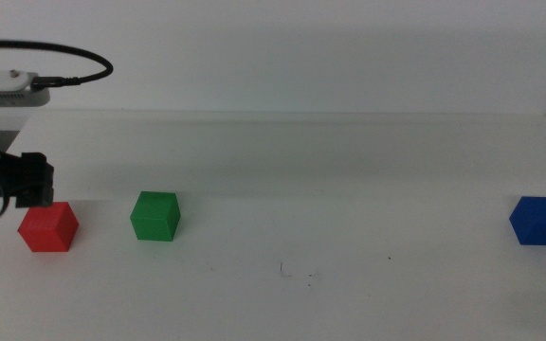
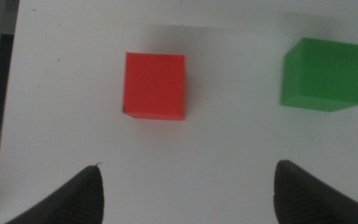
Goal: Stack red cubes first, then green, then blue cubes in a specific spot.
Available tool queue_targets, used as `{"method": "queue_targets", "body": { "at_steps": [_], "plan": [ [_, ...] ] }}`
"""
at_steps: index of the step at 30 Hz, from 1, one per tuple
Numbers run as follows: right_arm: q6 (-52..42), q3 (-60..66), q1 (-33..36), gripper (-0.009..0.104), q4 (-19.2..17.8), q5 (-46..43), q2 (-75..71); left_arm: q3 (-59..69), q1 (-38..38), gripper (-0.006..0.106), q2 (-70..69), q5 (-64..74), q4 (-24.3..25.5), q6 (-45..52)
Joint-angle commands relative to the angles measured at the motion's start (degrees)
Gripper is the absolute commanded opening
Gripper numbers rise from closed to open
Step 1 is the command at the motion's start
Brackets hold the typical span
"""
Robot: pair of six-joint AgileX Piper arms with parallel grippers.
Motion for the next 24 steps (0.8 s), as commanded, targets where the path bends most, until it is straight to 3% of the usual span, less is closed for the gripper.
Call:
{"method": "queue_targets", "body": {
  "at_steps": [1, 5, 8, 24],
  "plan": [
    [-0.46, 0.20, -0.42, 0.083, -0.71, -0.60, -0.24, -3.36, 2.19, 0.094, 4.21, 0.76, -2.28, 5.69],
    [-0.46, 0.20, -0.42, 0.083, -0.71, -0.60, -0.24, -8.79, 6.25, 0.094, 12.05, 2.74, -9.27, 15.92],
    [-0.46, 0.20, -0.42, 0.083, -0.71, -0.60, -0.24, -11.30, 7.22, 0.094, 17.27, 3.26, -11.09, 20.59],
    [-0.46, 0.20, -0.42, 0.083, -0.71, -0.60, -0.24, -11.90, 7.22, 0.093, 33.41, -11.25, -10.92, 20.96]
  ]
}}
